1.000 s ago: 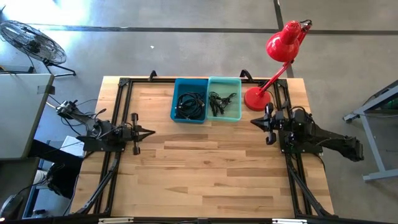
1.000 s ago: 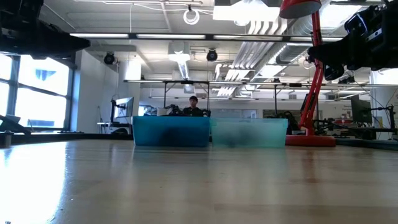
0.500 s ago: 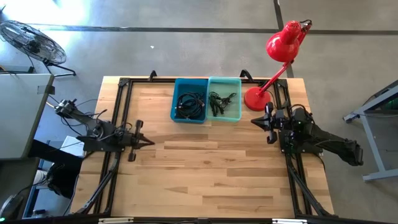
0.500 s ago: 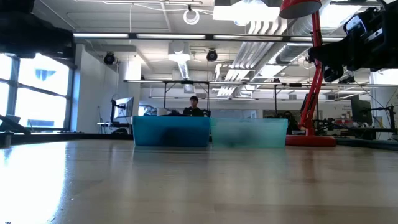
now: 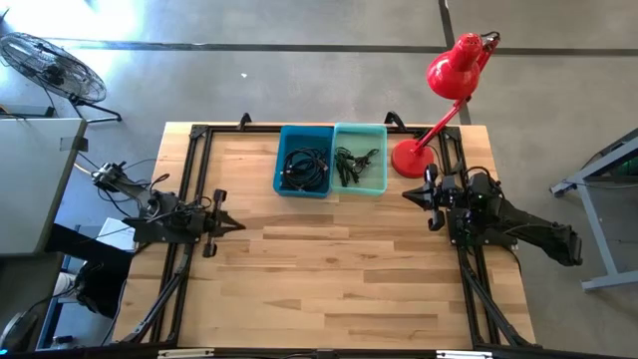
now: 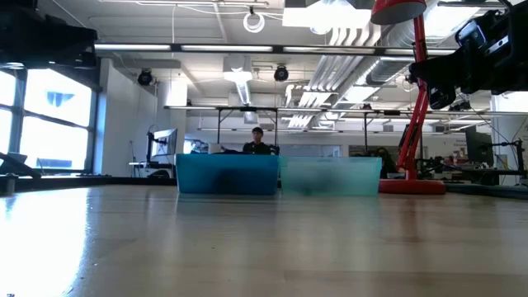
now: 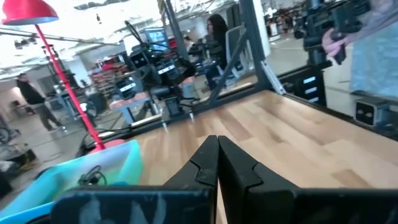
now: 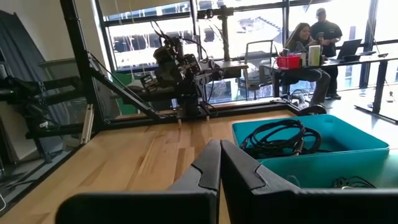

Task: Pick & Place USB Port
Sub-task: Return to Home Position

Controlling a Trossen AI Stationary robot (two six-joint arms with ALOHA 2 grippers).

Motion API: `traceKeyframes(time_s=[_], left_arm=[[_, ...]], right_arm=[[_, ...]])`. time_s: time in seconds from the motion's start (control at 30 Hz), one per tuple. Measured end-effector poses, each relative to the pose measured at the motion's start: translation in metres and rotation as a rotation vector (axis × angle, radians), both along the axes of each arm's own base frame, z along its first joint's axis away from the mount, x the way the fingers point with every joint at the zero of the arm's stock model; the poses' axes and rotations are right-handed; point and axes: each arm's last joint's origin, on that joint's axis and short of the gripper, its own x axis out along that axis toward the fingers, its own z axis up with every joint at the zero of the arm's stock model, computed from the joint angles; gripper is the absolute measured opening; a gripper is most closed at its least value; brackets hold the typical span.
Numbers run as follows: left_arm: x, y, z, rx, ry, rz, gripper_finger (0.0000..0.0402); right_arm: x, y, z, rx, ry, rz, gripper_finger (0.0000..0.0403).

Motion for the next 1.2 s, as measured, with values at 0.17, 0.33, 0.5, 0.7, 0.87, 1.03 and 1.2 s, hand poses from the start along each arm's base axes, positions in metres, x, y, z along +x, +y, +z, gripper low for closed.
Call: traceKeyframes(time_s=[0.17, 0.33, 0.5, 0.7, 0.87, 1.03, 1.2], left_arm=[[-0.0002, -0.001, -0.0001, -0.029, 0.005, -0.037, 0.0], [-0.0005, -0.0024, -0.0007, -0.065, 0.019, -0.088, 0.0], [-0.0005, -0.0025, -0.0006, -0.082, 0.022, -0.093, 0.0], [-0.0005, -0.0026, -0.0007, -0.03, 0.012, -0.09, 0.0001], [-0.0005, -0.0026, -0.0007, -0.027, 0.011, -0.09, 0.0001], [-0.0005, -0.0026, -0.0007, -0.027, 0.011, -0.09, 0.0001], [-0.0005, -0.0026, -0.0006, -0.027, 0.011, -0.09, 0.0001]], right_arm=[[0.0, 0.0, -0.0001, -0.006, 0.0, -0.002, 0.0], [0.0, -0.0002, -0.0001, -0.008, 0.0, -0.008, 0.0], [0.0, -0.0022, -0.0016, 0.022, 0.012, -0.074, 0.0], [-0.0001, -0.0032, -0.0021, 0.033, 0.015, -0.109, 0.0], [-0.0001, -0.0031, -0.0021, 0.033, 0.015, -0.106, 0.0], [-0.0001, -0.0031, -0.0021, 0.033, 0.015, -0.106, 0.0], [-0.0001, -0.003, -0.0021, 0.033, 0.015, -0.104, 0.0]])
